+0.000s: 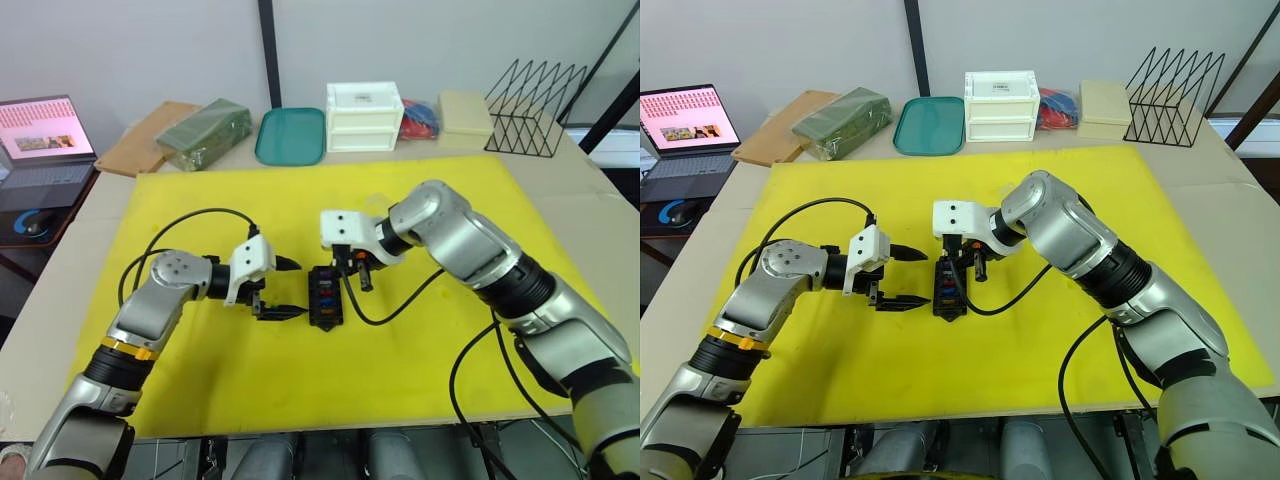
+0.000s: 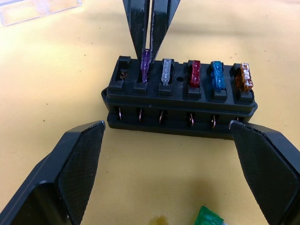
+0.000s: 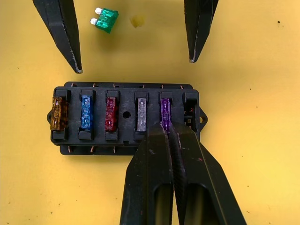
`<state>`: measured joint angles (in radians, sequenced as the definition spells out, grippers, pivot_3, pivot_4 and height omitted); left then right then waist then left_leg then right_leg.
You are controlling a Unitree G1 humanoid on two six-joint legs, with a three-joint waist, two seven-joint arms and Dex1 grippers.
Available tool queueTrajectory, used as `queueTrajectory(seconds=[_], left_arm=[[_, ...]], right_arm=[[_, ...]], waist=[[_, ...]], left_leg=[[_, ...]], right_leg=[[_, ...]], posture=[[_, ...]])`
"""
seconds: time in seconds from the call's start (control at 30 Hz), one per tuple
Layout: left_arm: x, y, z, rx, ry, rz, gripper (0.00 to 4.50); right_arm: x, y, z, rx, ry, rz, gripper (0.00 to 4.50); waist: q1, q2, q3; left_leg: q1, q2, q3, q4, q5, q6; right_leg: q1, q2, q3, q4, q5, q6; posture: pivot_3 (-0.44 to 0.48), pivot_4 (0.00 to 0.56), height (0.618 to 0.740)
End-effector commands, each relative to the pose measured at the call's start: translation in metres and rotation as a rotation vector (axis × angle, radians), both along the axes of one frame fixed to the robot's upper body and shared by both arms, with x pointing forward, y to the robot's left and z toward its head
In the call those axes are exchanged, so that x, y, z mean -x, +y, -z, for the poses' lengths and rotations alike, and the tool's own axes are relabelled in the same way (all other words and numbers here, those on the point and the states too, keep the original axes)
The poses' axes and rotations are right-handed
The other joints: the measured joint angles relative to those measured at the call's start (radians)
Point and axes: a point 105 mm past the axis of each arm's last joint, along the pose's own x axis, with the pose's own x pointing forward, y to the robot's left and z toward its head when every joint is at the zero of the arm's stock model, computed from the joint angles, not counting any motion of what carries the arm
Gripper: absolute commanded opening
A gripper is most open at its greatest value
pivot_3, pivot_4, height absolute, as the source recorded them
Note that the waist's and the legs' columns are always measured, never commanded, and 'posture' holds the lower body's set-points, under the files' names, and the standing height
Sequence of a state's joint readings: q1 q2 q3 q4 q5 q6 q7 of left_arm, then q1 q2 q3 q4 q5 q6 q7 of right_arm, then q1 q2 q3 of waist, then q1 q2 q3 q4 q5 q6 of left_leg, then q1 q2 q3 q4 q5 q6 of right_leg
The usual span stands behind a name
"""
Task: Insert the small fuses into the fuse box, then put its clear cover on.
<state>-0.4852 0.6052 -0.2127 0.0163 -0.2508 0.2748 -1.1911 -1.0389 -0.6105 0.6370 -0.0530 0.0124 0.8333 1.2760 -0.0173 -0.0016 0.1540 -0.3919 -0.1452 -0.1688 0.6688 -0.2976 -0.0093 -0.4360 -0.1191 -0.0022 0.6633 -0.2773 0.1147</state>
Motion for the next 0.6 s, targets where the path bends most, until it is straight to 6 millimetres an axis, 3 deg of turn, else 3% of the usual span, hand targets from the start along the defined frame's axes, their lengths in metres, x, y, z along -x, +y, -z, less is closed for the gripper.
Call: queueTrajectory(seconds=[0.03, 0.6], left_arm=[[0.0016, -0.0031, -0.0094, 0.019, -0.042, 0.014, 4.47], [0.0023, -0.0079, -0.0075, 0.024, -0.047, 0.021, 4.47]], right_arm=[[0.0023, 0.0021, 0.0004, 0.018, -0.003, -0.012, 0.0], [-0.001, 0.0082, 0.004, 0.06, 0.023, 0.004, 0.0]], waist=[[0.0, 0.0, 0.0], [-0.001, 0.0, 0.0]], left_leg=[[0.0, 0.0, 0.0, 0.0, 0.0, 0.0], [0.0, 0.0, 0.0, 0.0, 0.0, 0.0]], right_leg=[[0.0, 0.0, 0.0, 0.0, 0.0, 0.0], [0.0, 0.0, 0.0, 0.0, 0.0, 0.0]], posture=[[0.0, 0.15, 0.74], [0.0, 0.15, 0.74]])
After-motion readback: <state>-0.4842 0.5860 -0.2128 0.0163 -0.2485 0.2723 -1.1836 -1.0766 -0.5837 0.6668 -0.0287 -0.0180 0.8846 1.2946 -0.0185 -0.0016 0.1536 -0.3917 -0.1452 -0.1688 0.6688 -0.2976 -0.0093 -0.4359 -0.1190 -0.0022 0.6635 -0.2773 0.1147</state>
